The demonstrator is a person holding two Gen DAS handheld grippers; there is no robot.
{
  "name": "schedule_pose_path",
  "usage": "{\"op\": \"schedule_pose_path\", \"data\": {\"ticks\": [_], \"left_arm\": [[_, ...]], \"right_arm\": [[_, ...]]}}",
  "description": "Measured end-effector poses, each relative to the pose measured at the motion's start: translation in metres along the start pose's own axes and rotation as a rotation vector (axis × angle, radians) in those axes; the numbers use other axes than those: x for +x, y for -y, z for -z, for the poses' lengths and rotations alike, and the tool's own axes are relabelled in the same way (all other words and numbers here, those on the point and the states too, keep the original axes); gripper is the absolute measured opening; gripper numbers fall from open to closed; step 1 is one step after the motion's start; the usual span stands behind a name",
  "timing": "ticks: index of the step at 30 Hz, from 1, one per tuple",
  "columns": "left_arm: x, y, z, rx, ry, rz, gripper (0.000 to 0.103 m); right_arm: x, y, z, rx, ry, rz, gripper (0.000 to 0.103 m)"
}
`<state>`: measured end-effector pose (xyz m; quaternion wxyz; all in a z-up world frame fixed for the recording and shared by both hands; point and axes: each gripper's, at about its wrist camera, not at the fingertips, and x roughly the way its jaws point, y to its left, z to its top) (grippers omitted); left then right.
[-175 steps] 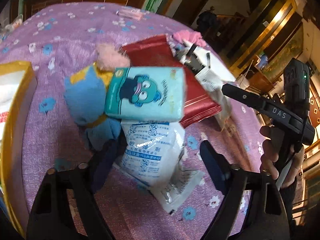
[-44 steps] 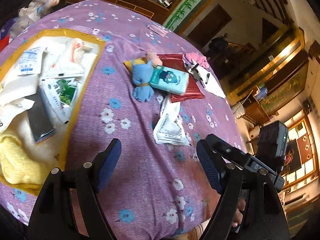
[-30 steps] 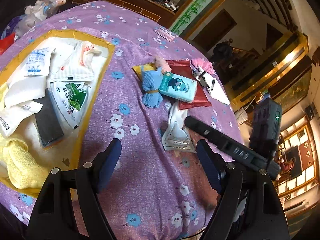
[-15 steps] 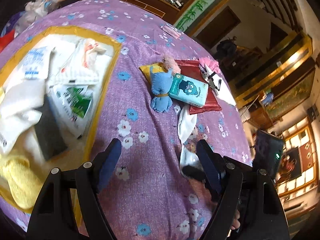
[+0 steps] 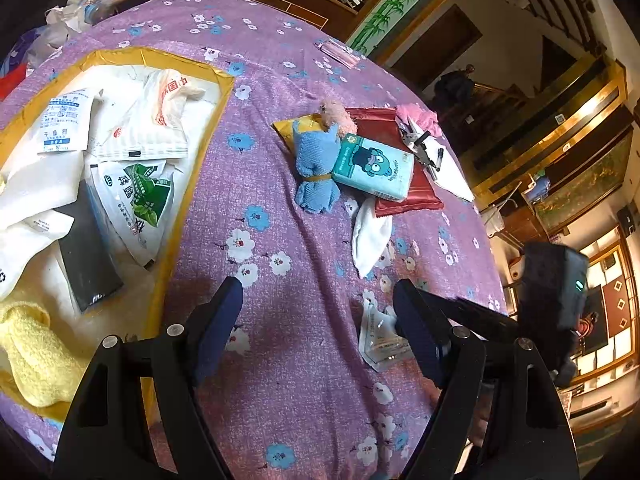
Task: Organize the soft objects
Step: 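Grasp the white printed paper packet with the right gripper while the left grasps the blue plush toy, then carry the paper packet and blue plush toy into the foam tray and open both grippers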
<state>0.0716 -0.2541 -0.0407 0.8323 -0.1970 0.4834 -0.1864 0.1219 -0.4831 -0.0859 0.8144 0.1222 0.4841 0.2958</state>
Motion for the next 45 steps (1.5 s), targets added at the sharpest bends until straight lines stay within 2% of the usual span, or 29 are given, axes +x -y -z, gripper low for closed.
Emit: {"op": "schedule_pose_path", "data": {"ticks": [3,5,6,8,12,14,18,19,21,24,25,27,29,30,32,33,34,35,42,45], "left_arm": [[-0.003,-0.001,0.002,-0.002,0.014,-0.015,0.078],[-0.002,-0.003,0.002,-0.015,0.006,-0.005,0.078],[-0.001,-0.003,0.002,-0.016,0.003,-0.001,0.078],[0.003,0.000,0.001,0.000,0.001,-0.007,0.078],[0.015,0.006,-0.003,0.031,-0.022,-0.040,0.078],[0.026,0.010,-0.010,0.058,-0.031,-0.077,0.078],[0.051,0.013,-0.029,0.119,-0.051,-0.176,0.078],[0.055,0.015,-0.036,0.139,-0.036,-0.180,0.078],[0.062,0.017,-0.046,0.156,-0.028,-0.201,0.078],[0.073,0.022,-0.062,0.183,-0.024,-0.199,0.078],[0.081,0.025,-0.068,0.200,-0.028,-0.227,0.077],[0.096,0.025,-0.076,0.215,-0.050,-0.247,0.065],[0.111,0.026,-0.082,0.225,-0.080,-0.274,0.052],[0.114,0.026,-0.082,0.230,-0.084,-0.272,0.049],[0.123,0.025,-0.082,0.226,-0.107,-0.232,0.030],[0.123,0.023,-0.081,0.210,-0.118,-0.204,0.024],[0.121,0.023,-0.081,0.205,-0.112,-0.201,0.024],[0.117,0.022,-0.079,0.205,-0.105,-0.209,0.024],[0.080,0.010,-0.053,0.150,-0.124,-0.162,0.023],[0.062,-0.002,-0.037,0.087,-0.146,-0.102,0.023]], "right_arm": [[0.014,-0.002,0.002,-0.030,-0.037,0.034,0.065],[0.018,-0.001,0.011,-0.038,-0.065,0.074,0.057],[0.013,-0.002,0.018,-0.059,-0.046,0.103,0.055],[0.009,-0.006,0.027,-0.085,-0.040,0.147,0.043],[0.001,-0.006,0.037,-0.061,0.010,0.196,0.031],[-0.004,-0.011,0.038,-0.045,0.035,0.210,0.009],[0.002,-0.015,0.035,-0.033,0.036,0.193,0.009],[0.002,-0.017,0.034,-0.033,0.042,0.191,0.013],[0.001,-0.017,0.032,-0.035,0.058,0.153,0.013],[0.003,-0.012,0.024,0.008,0.046,0.140,0.013],[0.004,-0.011,0.023,0.013,0.048,0.129,0.013],[0.007,-0.011,0.022,0.006,0.041,0.127,0.015],[0.009,-0.008,0.024,0.029,0.043,0.111,0.022],[0.010,-0.007,0.024,0.039,0.035,0.103,0.024],[0.008,-0.002,0.022,0.068,0.038,0.080,0.028],[0.006,0.000,0.022,0.077,0.043,0.070,0.032],[0.004,0.002,0.022,0.090,0.047,0.060,0.042],[0.003,0.004,0.021,0.099,0.054,0.055,0.048],[0.012,0.001,0.016,0.126,0.045,0.054,0.048],[0.019,-0.007,0.018,0.118,0.049,0.110,0.043]]}}
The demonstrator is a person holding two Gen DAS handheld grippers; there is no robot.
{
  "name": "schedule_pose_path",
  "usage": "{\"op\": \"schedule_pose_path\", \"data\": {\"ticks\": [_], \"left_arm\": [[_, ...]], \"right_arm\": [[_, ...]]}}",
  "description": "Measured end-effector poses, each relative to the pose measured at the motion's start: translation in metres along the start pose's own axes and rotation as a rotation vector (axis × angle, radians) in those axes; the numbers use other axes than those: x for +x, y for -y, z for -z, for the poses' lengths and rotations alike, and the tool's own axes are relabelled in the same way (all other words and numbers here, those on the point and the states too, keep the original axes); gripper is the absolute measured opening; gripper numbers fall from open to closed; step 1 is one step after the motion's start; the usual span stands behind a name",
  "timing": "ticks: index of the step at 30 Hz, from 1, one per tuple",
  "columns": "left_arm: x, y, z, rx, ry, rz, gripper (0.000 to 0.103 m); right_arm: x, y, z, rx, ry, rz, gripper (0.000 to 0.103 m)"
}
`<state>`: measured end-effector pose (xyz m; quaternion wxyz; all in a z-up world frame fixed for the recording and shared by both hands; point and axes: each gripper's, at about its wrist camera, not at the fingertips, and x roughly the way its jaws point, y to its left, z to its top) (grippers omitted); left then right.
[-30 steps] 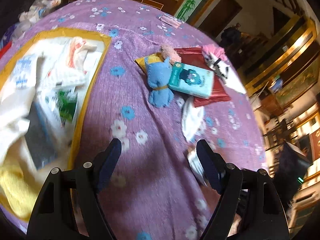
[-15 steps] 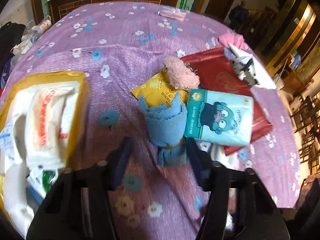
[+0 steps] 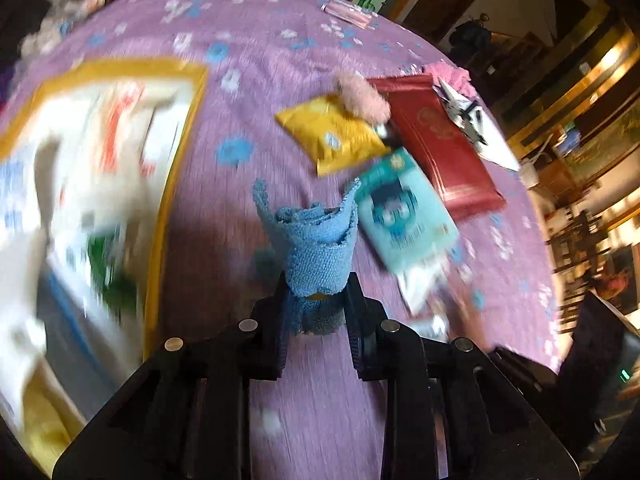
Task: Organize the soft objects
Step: 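Carry the paper packet and blue plush toy into the foam tray and open both grippers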
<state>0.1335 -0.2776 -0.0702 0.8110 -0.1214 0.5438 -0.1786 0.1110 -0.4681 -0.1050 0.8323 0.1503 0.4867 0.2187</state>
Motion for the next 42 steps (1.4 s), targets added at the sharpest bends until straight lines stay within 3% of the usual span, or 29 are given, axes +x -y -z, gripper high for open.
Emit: {"op": "schedule_pose_path", "data": {"ticks": [3,11,19,27,35,42], "left_arm": [[-0.018,-0.005,0.018,-0.013,0.031,0.001,0.023],[-0.069,-0.025,0.060,-0.103,0.077,0.134,0.024],[-0.118,-0.051,0.070,-0.149,0.140,0.125,0.024],[-0.170,-0.078,0.069,-0.171,0.217,0.075,0.024],[-0.180,-0.106,0.066,-0.197,0.222,0.011,0.024],[-0.178,-0.144,0.064,-0.256,0.190,0.000,0.024]], "right_arm": [[0.001,-0.002,0.001,0.013,0.002,0.017,0.033],[0.003,-0.017,0.006,-0.030,0.015,0.072,0.025],[-0.017,-0.022,0.002,-0.027,0.093,0.079,0.024],[-0.051,-0.061,-0.021,-0.072,0.210,-0.046,0.024],[-0.022,-0.105,-0.044,-0.138,0.157,-0.125,0.024],[0.013,-0.140,-0.054,-0.189,0.111,-0.137,0.024]]}}
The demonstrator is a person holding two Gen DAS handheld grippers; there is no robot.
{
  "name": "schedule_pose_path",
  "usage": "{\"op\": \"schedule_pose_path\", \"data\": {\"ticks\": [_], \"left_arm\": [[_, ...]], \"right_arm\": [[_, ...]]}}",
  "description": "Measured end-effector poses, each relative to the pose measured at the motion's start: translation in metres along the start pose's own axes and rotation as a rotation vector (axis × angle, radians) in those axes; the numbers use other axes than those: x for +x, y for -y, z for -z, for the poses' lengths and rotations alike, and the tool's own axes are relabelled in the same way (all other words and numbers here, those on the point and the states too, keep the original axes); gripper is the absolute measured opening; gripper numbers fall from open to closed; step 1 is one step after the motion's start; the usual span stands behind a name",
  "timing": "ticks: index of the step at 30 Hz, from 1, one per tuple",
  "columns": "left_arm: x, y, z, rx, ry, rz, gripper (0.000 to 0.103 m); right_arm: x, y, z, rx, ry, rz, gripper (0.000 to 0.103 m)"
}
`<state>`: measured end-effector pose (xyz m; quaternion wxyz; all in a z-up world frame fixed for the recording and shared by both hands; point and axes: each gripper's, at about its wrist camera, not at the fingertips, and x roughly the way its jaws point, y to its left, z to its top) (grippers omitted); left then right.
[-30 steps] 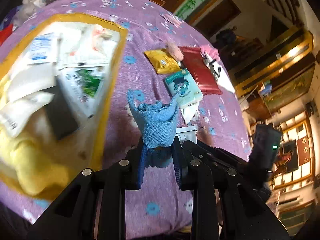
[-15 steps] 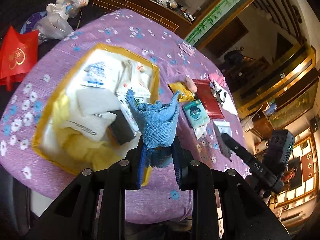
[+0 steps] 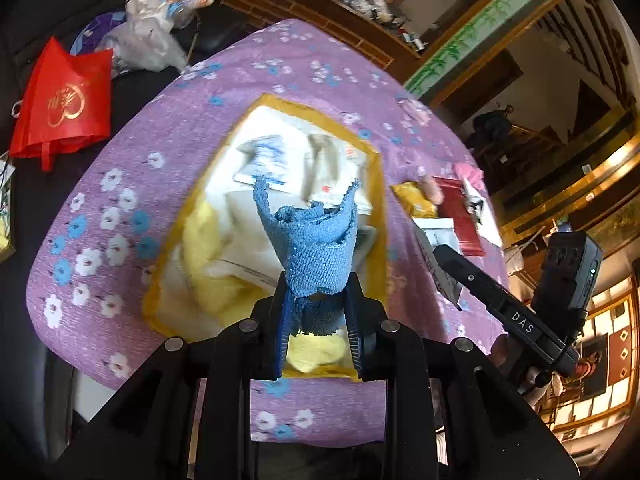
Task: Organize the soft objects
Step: 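Carry the paper packet and blue plush toy into the foam tray and open both grippers, then move both grippers back over the remaining items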
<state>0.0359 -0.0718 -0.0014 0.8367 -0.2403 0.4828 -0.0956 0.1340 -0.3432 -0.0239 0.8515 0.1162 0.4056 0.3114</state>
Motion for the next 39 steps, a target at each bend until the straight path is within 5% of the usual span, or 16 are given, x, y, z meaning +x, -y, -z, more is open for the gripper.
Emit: {"op": "schedule_pose_path", "data": {"ticks": [15,25,31,39], "left_arm": [[0.035,-0.042,-0.023,-0.058,-0.101,-0.024,0.024],[0.055,-0.037,-0.030,0.014,-0.072,-0.108,0.025],[0.050,-0.039,-0.019,0.021,-0.008,-0.135,0.057],[0.024,-0.025,0.006,0.045,0.069,-0.107,0.057]], "right_arm": [[0.057,-0.017,-0.011,-0.028,-0.091,0.033,0.024],[0.073,-0.018,-0.010,-0.016,-0.109,0.041,0.025],[0.080,-0.007,-0.007,0.057,-0.121,0.015,0.027],[0.038,-0.003,-0.002,0.080,-0.032,-0.065,0.054]]}}
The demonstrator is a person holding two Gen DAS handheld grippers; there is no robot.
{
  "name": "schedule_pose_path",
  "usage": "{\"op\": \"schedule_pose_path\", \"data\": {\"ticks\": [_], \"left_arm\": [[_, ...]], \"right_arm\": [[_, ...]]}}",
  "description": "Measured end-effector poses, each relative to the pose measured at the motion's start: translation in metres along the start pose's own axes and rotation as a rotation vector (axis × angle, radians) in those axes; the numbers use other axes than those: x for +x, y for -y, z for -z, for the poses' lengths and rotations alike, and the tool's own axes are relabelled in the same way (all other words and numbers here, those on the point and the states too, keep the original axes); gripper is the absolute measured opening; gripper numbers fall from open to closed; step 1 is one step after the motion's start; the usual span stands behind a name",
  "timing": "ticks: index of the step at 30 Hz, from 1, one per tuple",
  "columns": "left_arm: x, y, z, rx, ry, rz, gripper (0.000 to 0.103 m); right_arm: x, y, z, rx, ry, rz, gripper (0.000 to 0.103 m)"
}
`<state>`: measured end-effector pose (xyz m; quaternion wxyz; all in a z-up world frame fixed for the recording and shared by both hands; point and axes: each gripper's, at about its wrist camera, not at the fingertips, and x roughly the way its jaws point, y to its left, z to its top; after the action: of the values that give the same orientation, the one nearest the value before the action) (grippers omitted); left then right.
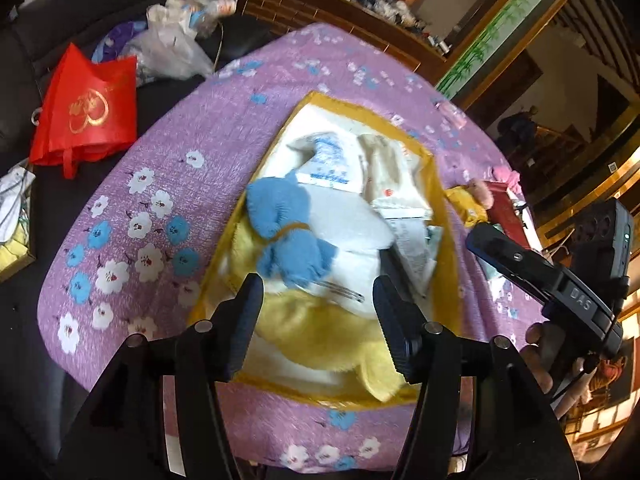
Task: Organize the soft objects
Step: 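Move both grippers back over the remaining items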
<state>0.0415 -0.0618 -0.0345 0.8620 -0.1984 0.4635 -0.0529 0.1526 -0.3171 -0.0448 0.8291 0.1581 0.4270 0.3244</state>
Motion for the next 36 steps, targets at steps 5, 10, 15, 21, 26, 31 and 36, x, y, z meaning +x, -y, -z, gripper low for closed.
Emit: {"op": "schedule_pose_path", "data": {"ticks": [5,10,15,21,26,31,36], "left_arm": [[-0.016,0.050,0.017,0.116,0.093,0.036,0.058],[-0.009,0.092,0.026,0.111,0.134,0.138,0.067],[0.013,0.139,0.035,0.172,0.094,0.140,0.067],[0.037,0.167,0.048,0.154,-0.012,0.180,0.067],[0.046,0.181,0.049,0.143,-0.039,0.190,0.067],[0.064,0.199,0.039,0.146,-0.092,0.206,0.067],[0.088,0.214,0.025,0.139,-0.167,0.225,0.067]], "right_arm": [[-0.046,0.011,0.015,-0.004,0.070,-0.053,0.064],[-0.087,0.045,0.029,0.080,0.132,-0.028,0.068],[-0.116,0.073,0.045,0.125,0.174,0.020,0.069],[-0.141,0.101,0.054,0.179,0.190,0.068,0.069],[-0.150,0.120,0.056,0.205,0.200,0.133,0.069],[-0.161,0.139,0.059,0.266,0.213,0.122,0.069],[-0.171,0.147,0.064,0.296,0.259,0.120,0.069]]}}
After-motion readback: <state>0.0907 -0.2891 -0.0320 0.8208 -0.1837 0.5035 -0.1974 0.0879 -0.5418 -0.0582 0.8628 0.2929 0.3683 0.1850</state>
